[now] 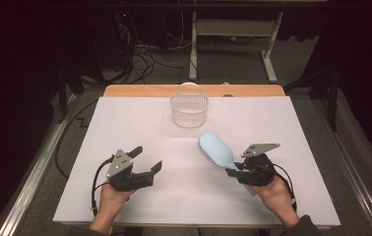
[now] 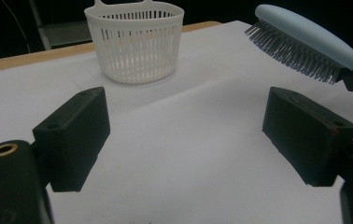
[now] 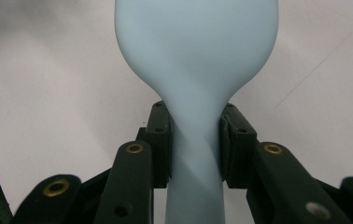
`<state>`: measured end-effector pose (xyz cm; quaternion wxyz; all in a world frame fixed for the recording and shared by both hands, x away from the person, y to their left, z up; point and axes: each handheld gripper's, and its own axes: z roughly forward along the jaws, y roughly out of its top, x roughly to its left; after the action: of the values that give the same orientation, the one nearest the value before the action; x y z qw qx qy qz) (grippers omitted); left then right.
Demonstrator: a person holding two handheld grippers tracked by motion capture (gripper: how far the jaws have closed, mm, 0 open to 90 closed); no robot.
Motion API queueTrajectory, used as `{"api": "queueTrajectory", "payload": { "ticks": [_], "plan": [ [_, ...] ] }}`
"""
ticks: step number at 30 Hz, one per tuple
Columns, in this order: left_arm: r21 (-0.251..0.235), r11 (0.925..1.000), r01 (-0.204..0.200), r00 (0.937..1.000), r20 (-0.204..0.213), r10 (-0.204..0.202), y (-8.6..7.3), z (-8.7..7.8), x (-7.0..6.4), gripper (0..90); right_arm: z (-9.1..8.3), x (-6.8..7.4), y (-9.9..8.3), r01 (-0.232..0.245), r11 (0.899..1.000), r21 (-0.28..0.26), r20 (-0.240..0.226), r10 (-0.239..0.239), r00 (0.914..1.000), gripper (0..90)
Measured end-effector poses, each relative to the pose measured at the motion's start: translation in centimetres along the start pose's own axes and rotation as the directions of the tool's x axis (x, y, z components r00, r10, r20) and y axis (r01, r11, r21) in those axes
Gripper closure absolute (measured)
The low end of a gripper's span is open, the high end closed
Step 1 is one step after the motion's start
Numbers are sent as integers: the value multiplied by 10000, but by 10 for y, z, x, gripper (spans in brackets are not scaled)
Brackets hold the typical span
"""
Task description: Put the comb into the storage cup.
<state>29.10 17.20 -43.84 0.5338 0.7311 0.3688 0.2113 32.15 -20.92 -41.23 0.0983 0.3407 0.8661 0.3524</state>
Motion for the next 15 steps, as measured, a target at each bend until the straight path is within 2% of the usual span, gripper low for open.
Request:
{"api": "queueTrajectory", "payload": {
  "ticks": [7,15],
  "plan": [
    [20,10000,-11,9991,414,10,4,6,-7,143,2,3,3,87,10000,-44,-30,-87,10000,698],
    [175,9998,-12,9977,685,0,6,13,-12,143,3,6,5,87,9999,-125,-65,-88,9999,698]
  ]
}}
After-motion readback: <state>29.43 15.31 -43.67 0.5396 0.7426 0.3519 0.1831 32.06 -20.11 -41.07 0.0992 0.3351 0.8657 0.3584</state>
